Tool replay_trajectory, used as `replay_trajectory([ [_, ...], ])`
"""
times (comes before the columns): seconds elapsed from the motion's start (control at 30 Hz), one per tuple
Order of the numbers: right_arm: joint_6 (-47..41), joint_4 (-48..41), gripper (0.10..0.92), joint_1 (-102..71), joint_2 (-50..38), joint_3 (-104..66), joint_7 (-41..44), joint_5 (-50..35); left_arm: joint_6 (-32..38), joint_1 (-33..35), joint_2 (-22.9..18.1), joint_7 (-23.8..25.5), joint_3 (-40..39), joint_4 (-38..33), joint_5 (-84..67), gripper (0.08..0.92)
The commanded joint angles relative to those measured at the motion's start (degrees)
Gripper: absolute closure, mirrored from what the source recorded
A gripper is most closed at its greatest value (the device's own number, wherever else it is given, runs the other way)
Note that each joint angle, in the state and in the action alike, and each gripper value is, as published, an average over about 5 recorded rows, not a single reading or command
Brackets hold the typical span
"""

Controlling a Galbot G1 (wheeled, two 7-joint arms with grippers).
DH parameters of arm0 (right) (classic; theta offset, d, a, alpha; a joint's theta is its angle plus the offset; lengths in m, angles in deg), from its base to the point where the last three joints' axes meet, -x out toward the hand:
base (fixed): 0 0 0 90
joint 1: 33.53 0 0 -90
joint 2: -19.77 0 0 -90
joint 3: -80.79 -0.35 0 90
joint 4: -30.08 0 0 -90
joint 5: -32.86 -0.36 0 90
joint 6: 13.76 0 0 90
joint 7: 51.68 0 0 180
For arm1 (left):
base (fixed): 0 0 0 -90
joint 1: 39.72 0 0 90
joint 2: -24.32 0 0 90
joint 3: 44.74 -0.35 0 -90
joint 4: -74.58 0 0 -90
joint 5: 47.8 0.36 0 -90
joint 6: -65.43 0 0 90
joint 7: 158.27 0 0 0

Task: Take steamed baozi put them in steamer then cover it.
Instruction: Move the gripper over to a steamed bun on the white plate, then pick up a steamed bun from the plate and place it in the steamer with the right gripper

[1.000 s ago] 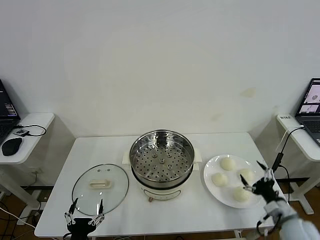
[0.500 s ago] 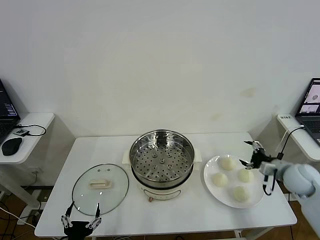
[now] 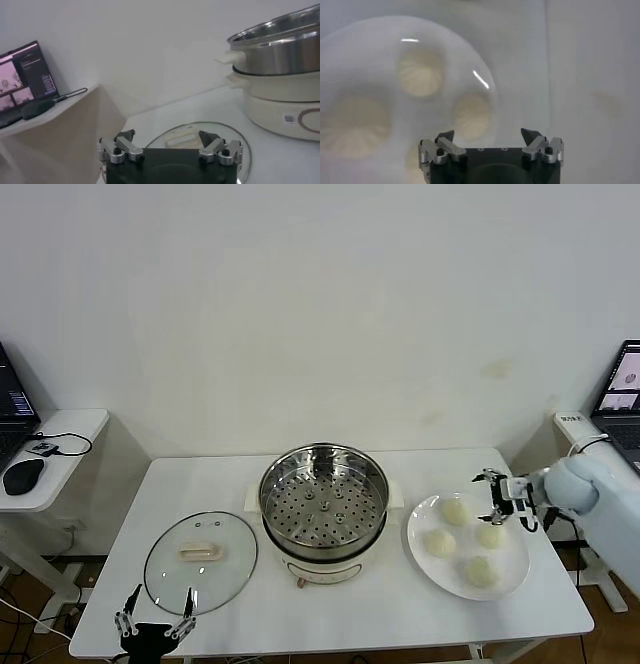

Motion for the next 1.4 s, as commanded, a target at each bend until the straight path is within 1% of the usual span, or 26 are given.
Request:
replay_trajectory([
  [0.03,0.8,-9.2,0.203,7.5,5.4,8.8,3.1,-0.5,-0.1,0.0,0.0,0.0,0.1,0.1,0.2,0.177],
  [0.33,0.6,-14.0,0.203,6.6,10.9,6.9,1.6,1.3,0.0,0.2,0.2,-0.1,0.4,0.6,0.6,0.177],
  [0.67,0.3,-16.1,0.204,6.5,13.1,7.1,1.4,2.5,0.2,0.0,0.1,-0.3,0.6,0.8,1.0,0.177],
  [0.77,0.0,-16.6,0.218,6.5,13.3,7.2,1.3,2.9,0.2,0.0,0.1,-0.4,0.5,1.0,1.1,0.177],
  [0.97,-0.3,-17.1,0.299,6.5,13.7,7.2,1.3,3.4,0.3,-0.3,0.0,-0.6,0.4,1.2,1.2,0.177],
  [1.17,-0.3,-16.5,0.401,6.7,13.2,7.4,1.8,3.5,0.3,-0.4,0.0,-0.7,0.4,1.3,1.2,0.177],
  [1.3,-0.4,-14.6,0.467,7.5,12.0,8.3,1.9,2.6,0.3,-0.4,0.0,-0.8,0.4,1.3,1.2,0.177],
  [1.4,-0.8,-11.3,0.489,9.3,9.8,10.3,2.0,0.7,0.4,-0.4,0.0,-0.8,0.4,1.3,1.2,0.177],
])
